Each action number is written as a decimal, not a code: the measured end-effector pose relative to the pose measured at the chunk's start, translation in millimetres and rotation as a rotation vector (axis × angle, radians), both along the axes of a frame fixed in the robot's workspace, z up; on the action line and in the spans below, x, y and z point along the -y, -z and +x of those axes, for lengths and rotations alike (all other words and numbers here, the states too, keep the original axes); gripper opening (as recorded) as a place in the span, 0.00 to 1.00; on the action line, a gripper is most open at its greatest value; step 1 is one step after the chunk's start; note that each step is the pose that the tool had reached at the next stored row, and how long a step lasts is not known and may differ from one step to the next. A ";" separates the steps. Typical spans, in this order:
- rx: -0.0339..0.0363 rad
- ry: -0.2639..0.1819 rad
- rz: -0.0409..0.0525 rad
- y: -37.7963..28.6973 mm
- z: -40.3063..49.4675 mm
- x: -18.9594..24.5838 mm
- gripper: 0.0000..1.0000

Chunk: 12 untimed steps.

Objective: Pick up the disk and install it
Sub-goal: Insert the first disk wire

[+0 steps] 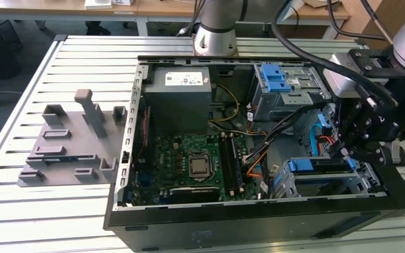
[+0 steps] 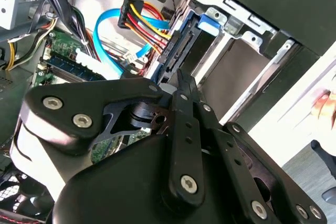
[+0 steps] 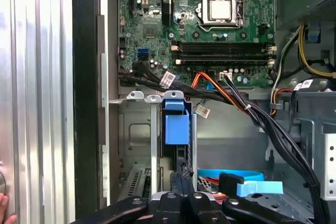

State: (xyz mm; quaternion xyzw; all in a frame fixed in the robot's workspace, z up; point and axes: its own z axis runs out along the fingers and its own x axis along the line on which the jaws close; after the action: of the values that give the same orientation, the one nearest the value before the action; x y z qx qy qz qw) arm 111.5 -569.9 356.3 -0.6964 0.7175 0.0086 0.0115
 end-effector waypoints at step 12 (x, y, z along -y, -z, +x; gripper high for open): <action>0.0116 0.000 0.0008 -3.5 6.9 -7.7 0.11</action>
State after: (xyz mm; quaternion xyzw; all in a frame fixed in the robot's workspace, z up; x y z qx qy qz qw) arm 118.4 -562.2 359.8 -0.6965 0.7173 0.0049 0.0160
